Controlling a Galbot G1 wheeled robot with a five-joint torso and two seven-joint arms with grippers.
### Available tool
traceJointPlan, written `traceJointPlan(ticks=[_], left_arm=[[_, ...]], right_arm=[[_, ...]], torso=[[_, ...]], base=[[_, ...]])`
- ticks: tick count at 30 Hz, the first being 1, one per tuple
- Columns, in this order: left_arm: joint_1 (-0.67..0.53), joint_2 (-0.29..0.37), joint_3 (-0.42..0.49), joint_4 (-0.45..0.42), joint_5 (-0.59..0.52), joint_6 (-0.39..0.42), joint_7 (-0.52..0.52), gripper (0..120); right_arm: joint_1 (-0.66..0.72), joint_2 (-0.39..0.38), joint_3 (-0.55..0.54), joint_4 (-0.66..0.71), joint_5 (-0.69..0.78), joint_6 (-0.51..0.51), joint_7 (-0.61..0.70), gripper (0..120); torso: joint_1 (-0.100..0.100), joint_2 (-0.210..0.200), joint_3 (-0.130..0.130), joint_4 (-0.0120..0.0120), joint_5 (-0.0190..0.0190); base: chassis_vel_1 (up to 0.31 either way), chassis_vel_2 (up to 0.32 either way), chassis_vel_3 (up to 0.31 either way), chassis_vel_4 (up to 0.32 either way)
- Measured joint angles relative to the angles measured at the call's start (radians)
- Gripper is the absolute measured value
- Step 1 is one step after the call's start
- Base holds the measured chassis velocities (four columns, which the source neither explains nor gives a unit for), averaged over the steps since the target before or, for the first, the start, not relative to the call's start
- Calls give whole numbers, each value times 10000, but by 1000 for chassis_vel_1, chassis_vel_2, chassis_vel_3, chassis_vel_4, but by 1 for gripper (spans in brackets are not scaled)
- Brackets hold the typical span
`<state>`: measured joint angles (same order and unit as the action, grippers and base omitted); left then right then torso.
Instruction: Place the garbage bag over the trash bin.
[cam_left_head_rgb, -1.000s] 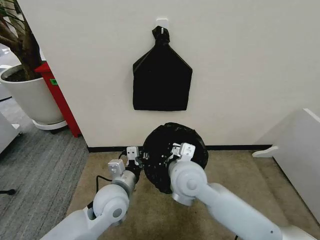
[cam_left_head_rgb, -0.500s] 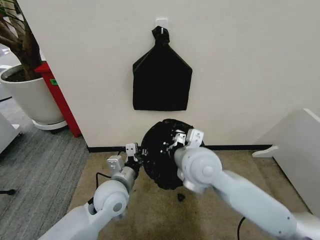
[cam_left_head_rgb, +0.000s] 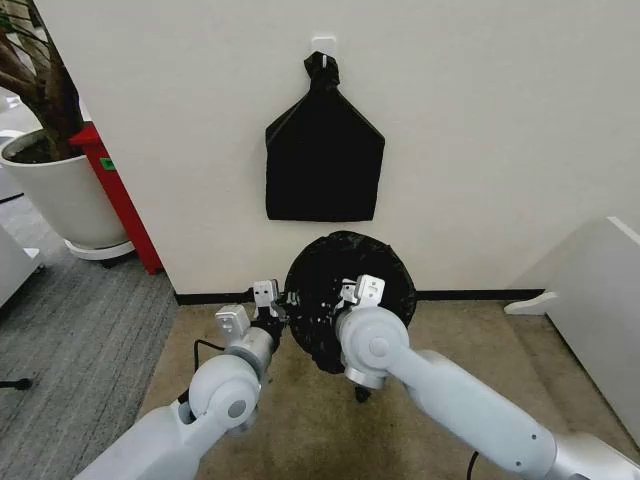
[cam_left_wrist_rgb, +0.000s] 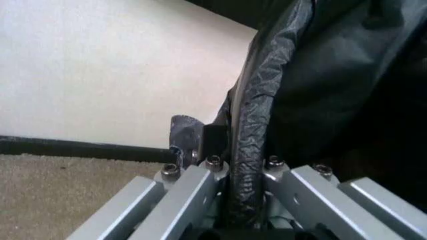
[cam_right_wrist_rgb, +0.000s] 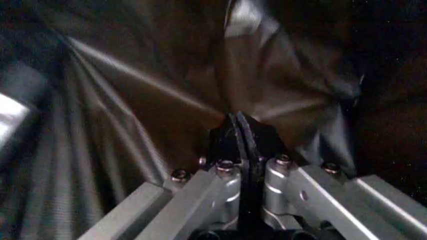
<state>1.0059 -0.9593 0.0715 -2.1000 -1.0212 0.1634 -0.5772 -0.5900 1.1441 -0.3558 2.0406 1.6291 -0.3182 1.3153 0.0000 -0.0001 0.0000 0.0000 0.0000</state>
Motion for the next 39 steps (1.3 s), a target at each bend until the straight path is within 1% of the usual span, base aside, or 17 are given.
traceJointPlan(ticks=[4,9,13,15,16,19,32,39], left_arm=[[-13,-65,30,96,81,-1,49,0],[-85,-100,158,101,110,-1,84,0],[-129,-104,241,49,114,-1,89,0],[-111,-82,268,-29,124,-1,90,0],[-111,-82,268,-29,124,-1,90,0],[-25,-28,288,-145,209,-1,111,0],[91,-26,270,-318,303,-1,155,0],[320,20,257,-552,521,-1,198,0]], right_arm=[[335,-324,86,124,133,-69,77,0],[334,-323,173,-372,-166,-270,-15,0],[176,-27,214,-1378,-945,-465,-304,0],[154,164,320,-1926,-1132,-510,-326,0],[154,164,320,-1926,-1132,-510,-326,0],[158,289,375,-2538,-1313,-552,-381,0],[168,512,405,-3236,-1501,-558,-457,0],[230,880,503,-4020,-1686,-525,-489,0]], torso=[[0,0,0,0,-1],[0,0,0,0,0],[0,0,0,0,1],[0,0,0,0,1],[0,0,0,0,1],[0,0,0,1,0],[0,0,0,0,0],[0,0,0,1,0]], base=[[0,0,0,0],[0,0,0,0],[0,0,0,0],[0,0,0,0],[0,0,0,0],[0,0,0,0],[0,0,0,0],[0,0,0,0]])
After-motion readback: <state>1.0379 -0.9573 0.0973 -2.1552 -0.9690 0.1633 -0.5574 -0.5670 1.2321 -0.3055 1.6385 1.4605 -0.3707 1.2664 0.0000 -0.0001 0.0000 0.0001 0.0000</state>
